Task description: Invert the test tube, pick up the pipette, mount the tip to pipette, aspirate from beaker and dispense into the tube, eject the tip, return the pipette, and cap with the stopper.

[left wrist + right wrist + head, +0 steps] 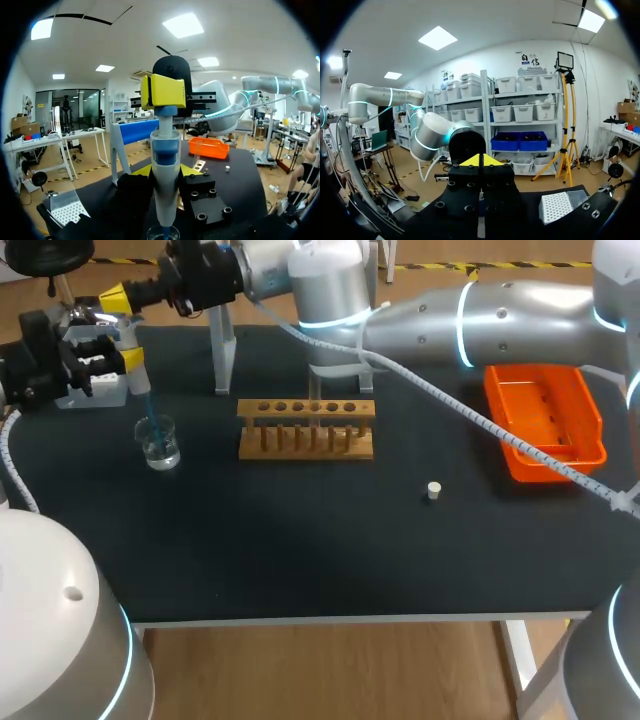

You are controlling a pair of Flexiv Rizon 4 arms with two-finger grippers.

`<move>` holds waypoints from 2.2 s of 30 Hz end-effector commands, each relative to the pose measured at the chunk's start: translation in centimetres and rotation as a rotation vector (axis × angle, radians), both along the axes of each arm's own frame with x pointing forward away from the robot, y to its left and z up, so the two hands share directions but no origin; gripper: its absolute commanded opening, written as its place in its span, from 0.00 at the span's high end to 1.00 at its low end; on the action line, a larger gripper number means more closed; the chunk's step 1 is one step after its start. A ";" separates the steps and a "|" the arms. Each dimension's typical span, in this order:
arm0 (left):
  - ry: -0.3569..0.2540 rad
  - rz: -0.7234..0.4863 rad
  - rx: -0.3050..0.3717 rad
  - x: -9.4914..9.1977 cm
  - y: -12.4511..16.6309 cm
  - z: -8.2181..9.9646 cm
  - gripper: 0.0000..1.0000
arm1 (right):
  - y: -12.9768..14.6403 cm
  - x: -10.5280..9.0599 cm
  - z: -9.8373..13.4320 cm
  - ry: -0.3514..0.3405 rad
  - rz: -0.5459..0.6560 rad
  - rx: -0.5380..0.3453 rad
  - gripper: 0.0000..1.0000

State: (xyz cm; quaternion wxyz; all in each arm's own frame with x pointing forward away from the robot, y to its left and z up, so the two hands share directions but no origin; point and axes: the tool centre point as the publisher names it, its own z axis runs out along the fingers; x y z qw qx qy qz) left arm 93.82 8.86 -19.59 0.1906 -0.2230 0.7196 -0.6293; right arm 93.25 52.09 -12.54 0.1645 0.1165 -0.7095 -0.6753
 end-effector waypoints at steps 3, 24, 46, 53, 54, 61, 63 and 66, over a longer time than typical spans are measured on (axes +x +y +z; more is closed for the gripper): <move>-0.003 0.000 -0.002 0.1 0.0 0.3 1.00 | 0.0 0.2 -1.4 0.013 0.006 -0.003 1.00; -0.003 0.000 -0.002 0.1 0.0 0.3 1.00 | -0.3 0.0 -1.5 0.017 -0.002 -0.001 1.00; -0.003 0.000 -0.002 0.1 0.0 0.3 1.00 | -5.3 -0.5 4.2 -0.091 -0.037 0.011 0.00; -0.003 0.000 -0.002 0.1 0.0 0.3 1.00 | -10.8 0.7 4.0 -0.118 -0.083 -0.057 0.00; -0.003 0.000 -0.002 0.1 0.0 0.3 1.00 | -11.7 0.9 3.9 -0.117 -0.089 -0.064 0.00; -0.003 0.000 -0.002 0.1 0.0 0.3 1.00 | -18.5 1.0 2.8 -0.132 -0.109 -0.144 0.00; -0.003 0.000 -0.002 0.1 0.0 0.3 1.00 | -20.2 1.1 2.5 -0.131 -0.126 -0.160 0.00; -0.003 0.000 -0.002 0.1 0.0 0.3 1.00 | -22.5 1.4 1.7 -0.125 -0.156 -0.176 0.00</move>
